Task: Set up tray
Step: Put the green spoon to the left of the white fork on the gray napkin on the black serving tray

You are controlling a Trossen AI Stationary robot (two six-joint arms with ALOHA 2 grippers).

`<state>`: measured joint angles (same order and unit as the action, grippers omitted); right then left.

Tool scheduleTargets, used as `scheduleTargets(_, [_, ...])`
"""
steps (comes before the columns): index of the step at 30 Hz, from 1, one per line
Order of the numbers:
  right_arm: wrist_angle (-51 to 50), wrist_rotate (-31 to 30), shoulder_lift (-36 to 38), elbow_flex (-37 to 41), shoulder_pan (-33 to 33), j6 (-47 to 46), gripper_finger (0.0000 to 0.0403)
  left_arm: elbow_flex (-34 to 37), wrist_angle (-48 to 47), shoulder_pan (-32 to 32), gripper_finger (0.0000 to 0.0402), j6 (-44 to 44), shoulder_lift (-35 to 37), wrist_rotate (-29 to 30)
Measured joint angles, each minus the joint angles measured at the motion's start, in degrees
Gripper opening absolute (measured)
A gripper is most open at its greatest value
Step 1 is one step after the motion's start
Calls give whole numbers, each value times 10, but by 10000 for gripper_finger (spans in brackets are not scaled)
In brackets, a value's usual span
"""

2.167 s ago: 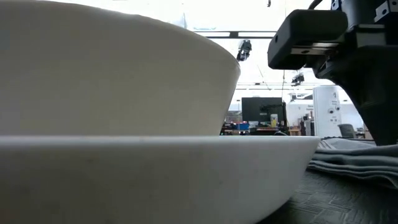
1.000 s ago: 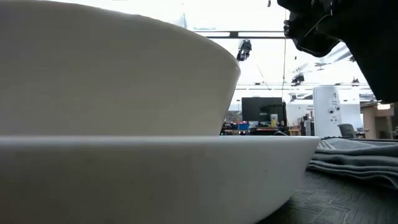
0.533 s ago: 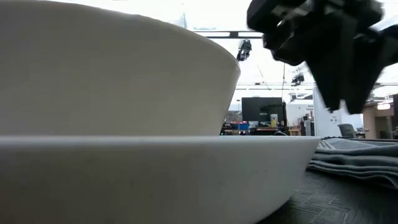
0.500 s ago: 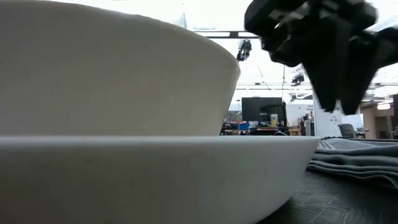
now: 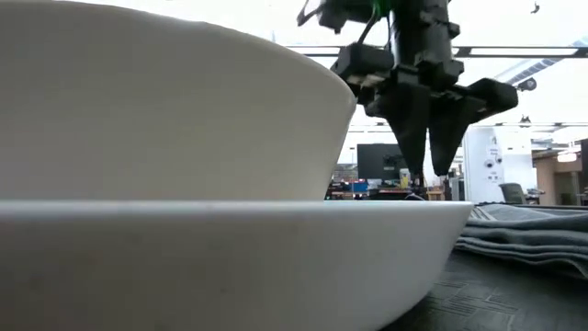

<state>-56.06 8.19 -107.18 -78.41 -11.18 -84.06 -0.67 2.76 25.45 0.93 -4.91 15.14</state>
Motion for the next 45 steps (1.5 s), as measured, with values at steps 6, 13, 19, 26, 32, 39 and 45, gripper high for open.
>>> scheduleTargets(6, [-51,9,11,0,47,65,127,0,0,0,224,0,0,0])
scheduleTargets(13, [-86,4,55,20,97,124,129,0,0,0,224,0,0,0])
scheduleTargets(19, [-84,-7,115,65,142,147,120,0,0,0,224,0,0,0])
scheduleTargets(26, [-80,-7,180,118,209,232,116,0,0,0,224,0,0,0])
scheduleTargets(32, [-81,-7,228,167,273,303,123,0,0,0,224,0,0,0])
scheduleTargets(39, [-79,-4,247,204,350,404,130,0,0,0,224,0,0,0])
scheduleTargets(45, [-78,-7,246,210,402,472,125,0,0,0,224,0,0,0])
